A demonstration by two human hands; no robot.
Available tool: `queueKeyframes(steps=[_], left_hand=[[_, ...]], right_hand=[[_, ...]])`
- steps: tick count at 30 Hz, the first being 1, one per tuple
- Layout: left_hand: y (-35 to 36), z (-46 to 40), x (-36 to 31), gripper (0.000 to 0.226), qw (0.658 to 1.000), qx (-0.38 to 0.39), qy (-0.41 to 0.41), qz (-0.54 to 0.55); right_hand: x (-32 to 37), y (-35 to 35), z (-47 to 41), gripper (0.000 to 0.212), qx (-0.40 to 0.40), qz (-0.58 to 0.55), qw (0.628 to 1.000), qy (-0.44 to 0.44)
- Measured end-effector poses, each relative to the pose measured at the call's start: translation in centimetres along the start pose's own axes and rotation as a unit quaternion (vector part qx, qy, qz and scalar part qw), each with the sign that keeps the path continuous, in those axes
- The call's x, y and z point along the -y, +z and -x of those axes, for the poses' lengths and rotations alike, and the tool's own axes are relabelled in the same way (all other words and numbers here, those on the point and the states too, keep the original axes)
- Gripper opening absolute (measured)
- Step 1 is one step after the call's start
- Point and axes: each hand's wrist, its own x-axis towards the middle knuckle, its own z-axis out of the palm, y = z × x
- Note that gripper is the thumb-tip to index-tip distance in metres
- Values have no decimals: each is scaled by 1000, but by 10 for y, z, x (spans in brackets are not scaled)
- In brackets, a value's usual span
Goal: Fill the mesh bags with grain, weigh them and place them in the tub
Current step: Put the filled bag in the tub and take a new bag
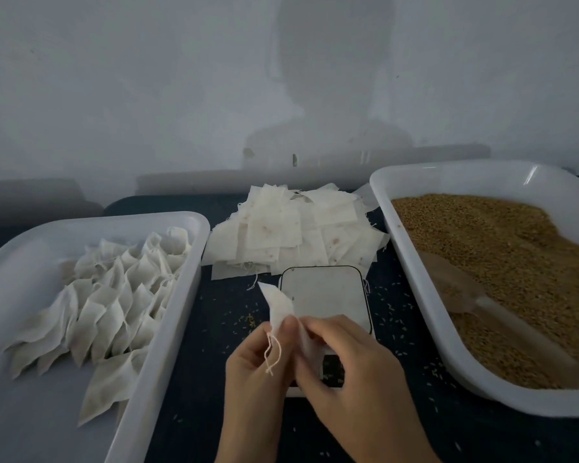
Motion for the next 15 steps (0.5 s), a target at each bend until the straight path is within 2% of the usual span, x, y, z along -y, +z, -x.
queueKeyframes(steps=[4,6,9,12,15], left_hand=[[1,3,-1,26,989,105,39,-94],[2,5,-3,23,981,127,57,-134],[5,9,-5,31,970,104,96,-198],[9,12,-8,34,964,62,135,-219],[7,12,-11,36,956,38,171,-234]], right_hand=[[-3,-8,-1,18,-36,101,994,1],[-4,-13,-1,39,-34,128,991,25],[0,-17,-2,48,-30,148,987,46],[5,-19,-3,46,-31,119,992,35],[9,-19,-3,38,1,112,994,4]])
